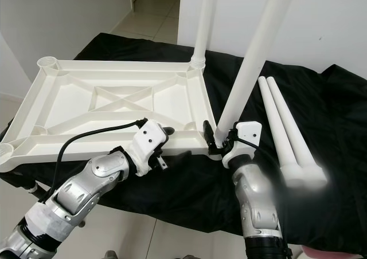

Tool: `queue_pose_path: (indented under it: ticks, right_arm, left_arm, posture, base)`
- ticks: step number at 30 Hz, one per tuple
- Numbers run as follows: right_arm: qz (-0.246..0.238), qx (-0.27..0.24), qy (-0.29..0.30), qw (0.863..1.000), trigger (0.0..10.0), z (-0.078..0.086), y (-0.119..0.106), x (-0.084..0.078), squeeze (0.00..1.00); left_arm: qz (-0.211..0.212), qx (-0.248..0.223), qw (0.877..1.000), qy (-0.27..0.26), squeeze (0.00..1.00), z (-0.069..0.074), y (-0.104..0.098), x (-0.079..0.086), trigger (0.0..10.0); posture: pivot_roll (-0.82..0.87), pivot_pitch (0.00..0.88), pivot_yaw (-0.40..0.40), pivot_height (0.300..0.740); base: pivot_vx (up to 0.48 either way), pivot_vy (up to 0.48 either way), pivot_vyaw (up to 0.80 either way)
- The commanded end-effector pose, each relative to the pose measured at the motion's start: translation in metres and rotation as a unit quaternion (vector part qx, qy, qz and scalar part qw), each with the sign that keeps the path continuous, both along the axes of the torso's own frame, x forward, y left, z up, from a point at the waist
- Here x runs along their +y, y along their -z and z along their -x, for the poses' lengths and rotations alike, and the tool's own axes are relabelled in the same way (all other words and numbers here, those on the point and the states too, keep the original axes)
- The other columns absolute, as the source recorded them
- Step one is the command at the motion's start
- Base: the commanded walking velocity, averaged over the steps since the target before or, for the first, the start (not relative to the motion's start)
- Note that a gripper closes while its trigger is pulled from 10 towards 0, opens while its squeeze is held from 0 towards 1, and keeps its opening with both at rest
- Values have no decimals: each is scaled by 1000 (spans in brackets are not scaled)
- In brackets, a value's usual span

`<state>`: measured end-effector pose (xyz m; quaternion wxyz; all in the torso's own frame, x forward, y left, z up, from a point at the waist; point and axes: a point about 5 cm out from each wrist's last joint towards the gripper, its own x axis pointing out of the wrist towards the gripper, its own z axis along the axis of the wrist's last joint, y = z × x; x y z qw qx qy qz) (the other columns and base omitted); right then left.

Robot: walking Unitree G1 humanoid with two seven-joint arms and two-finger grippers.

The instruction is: Building children table

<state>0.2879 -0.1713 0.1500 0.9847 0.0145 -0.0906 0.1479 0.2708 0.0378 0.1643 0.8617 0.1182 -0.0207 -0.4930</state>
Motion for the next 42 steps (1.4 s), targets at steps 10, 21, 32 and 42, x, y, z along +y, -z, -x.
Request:
queue_pose_path:
  ticks: [10,21,32,42]
  right_arm:
    - [43,7,-114,993,10000,-18,3,-11,0]
    - [74,17,-133,988,2667,-35,6,-27,0]
    - [68,27,-134,988,0,-39,15,-32,0]
    - [38,28,-107,993,10000,-37,13,-24,0]
  left_arm:
    - [-17,9,997,70,0,5,1,-7,10000]
    - [-13,6,998,68,0,6,0,-10,10000]
    - [-9,3,998,63,0,4,-2,-11,10000]
    - [-7,4,998,58,0,4,-3,-10,10000]
  posture:
    - [11,22,-58,740]
    - [25,37,-68,740]
    - [25,53,-66,740]
    - [19,68,-67,740]
  base:
    - [0,0,0]
    - [0,0,0]
    - [0,0,0]
    - [0,0,0]
